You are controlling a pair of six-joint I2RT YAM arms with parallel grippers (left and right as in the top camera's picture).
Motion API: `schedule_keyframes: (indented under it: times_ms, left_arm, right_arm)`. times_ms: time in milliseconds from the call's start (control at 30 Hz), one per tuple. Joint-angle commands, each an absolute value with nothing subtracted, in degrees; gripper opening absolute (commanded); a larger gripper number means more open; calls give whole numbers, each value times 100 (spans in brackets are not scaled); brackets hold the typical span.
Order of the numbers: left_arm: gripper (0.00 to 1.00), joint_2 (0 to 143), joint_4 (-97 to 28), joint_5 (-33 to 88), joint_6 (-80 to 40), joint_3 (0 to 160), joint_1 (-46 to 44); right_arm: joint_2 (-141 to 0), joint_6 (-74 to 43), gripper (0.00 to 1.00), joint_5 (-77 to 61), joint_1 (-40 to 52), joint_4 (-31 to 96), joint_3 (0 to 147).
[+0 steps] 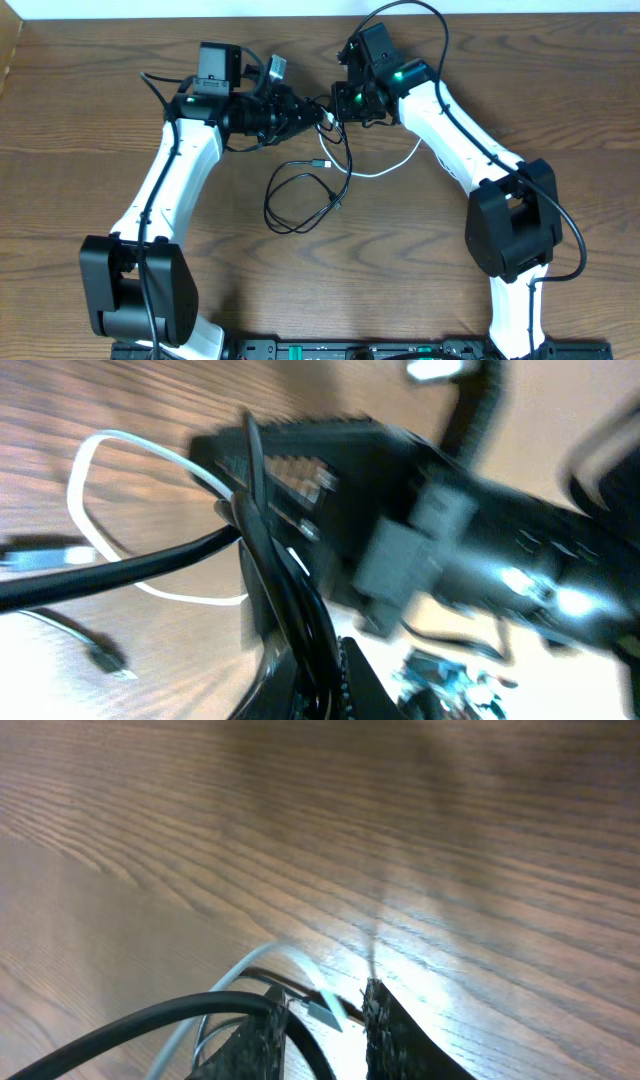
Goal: Untangle cables
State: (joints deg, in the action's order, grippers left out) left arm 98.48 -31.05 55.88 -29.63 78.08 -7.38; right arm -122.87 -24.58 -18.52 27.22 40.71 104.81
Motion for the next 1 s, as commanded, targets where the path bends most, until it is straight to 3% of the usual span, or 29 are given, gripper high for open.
schedule_keyframes:
  times_ms: [0, 167, 467, 600, 700, 800, 967]
  left_arm:
    - [7, 9771, -3076, 6698, -2637, 7813, -703]
    - [7, 9771, -2810, 7391, -2635, 7813, -615]
    - [7, 9771, -2797, 7107, -2432, 7813, -3]
    - [7, 9773, -2799, 7118, -1859, 7813, -43]
    - [7, 9773, -2797, 7229, -1424, 7813, -86]
    - [7, 9773, -2790, 7848, -838, 7813, -99]
    - [8, 9776, -2773, 8851, -169, 7813, -99]
  right_arm:
    - [-12291, -2324, 23, -2029, 2617, 4047, 10488]
    - [-12291, -2259, 22, -2423, 2163, 4167, 10488]
    - [-12291, -1516, 20, -2536, 1236, 4987, 10488]
    - [-12252, -268, 25, -4158, 1107, 4993, 10490]
    - [-12175, 537, 41, -5349, 1090, 4851, 10495]
    - [-12068, 891, 66, -5896, 1090, 4639, 10495]
    - [-11990, 1527, 83, -6309, 1092, 4552, 10497]
